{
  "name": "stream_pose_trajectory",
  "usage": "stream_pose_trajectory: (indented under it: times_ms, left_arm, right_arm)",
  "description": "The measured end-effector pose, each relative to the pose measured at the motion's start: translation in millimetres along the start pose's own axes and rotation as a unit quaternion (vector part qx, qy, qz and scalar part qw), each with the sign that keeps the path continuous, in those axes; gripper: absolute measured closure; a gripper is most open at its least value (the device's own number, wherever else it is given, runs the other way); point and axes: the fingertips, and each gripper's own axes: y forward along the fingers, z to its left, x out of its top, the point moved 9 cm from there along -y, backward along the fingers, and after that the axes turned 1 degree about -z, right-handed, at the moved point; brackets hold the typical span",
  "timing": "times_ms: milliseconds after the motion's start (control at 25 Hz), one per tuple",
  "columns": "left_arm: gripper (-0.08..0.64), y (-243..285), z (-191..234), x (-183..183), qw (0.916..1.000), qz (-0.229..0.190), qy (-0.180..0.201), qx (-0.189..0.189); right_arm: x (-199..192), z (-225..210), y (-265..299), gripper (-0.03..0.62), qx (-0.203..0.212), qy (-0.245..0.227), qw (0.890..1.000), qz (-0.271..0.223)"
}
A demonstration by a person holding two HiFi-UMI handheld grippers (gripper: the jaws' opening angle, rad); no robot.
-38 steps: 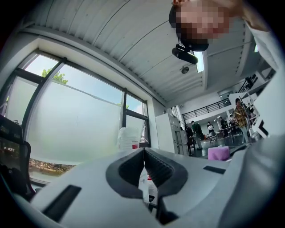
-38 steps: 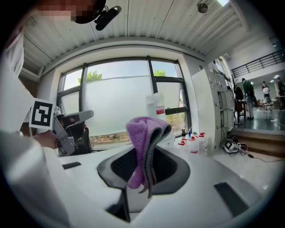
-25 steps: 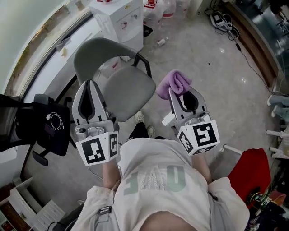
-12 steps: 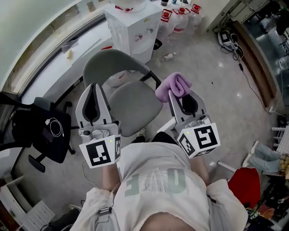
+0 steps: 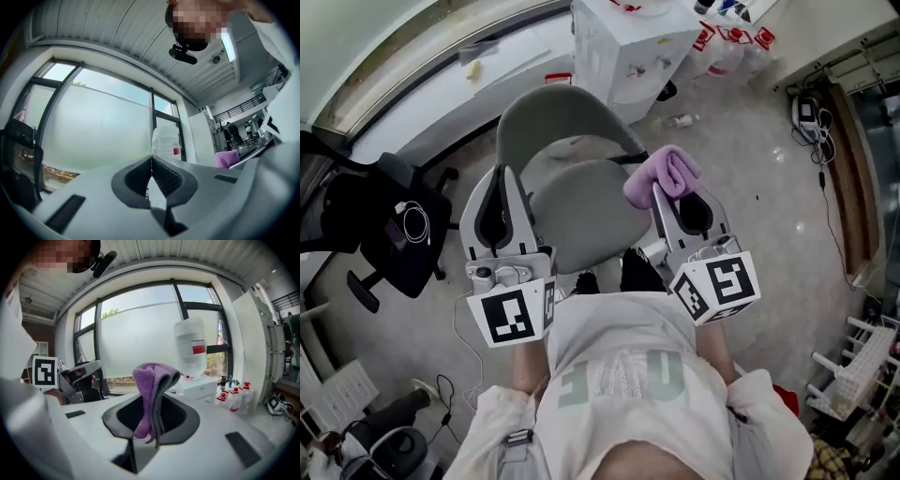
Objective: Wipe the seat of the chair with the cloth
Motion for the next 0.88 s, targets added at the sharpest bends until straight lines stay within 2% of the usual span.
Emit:
stream_pose_trajectory:
  times_ms: [320,520,680,800,880]
  left_arm:
    - [0.546,-6.9,7.7,-2.8,0.9964,0.015,0.009,0.083]
    - [0.546,-20.1,15.6,-16.4,0.9919,0.031,0.023,0.121]
    - [0.546,-34.4,28.6,-47.5,0.9844,0.071,0.012,0.161]
    - [0.546,-40.1,42.7,-84.0,0.9784,0.092,0.004,0.185]
    - [0.546,-45.6,51.8,-114.2,0.9765,0.101,-0.006,0.190]
  right_arm:
    - [15.5,-2.6,52.8,0.503,0.107,-0.016,0.994,0.014]
    - [0.0,6.8,85.2,0.503,0.170,-0.008,0.984,0.046]
    - [-39.1,24.9,123.6,0.503,0.244,0.016,0.964,0.106]
    - [-82.4,36.9,170.4,0.503,0.299,0.040,0.940,0.161]
    - [-124.9,47.3,203.8,0.503,0.326,0.052,0.923,0.197]
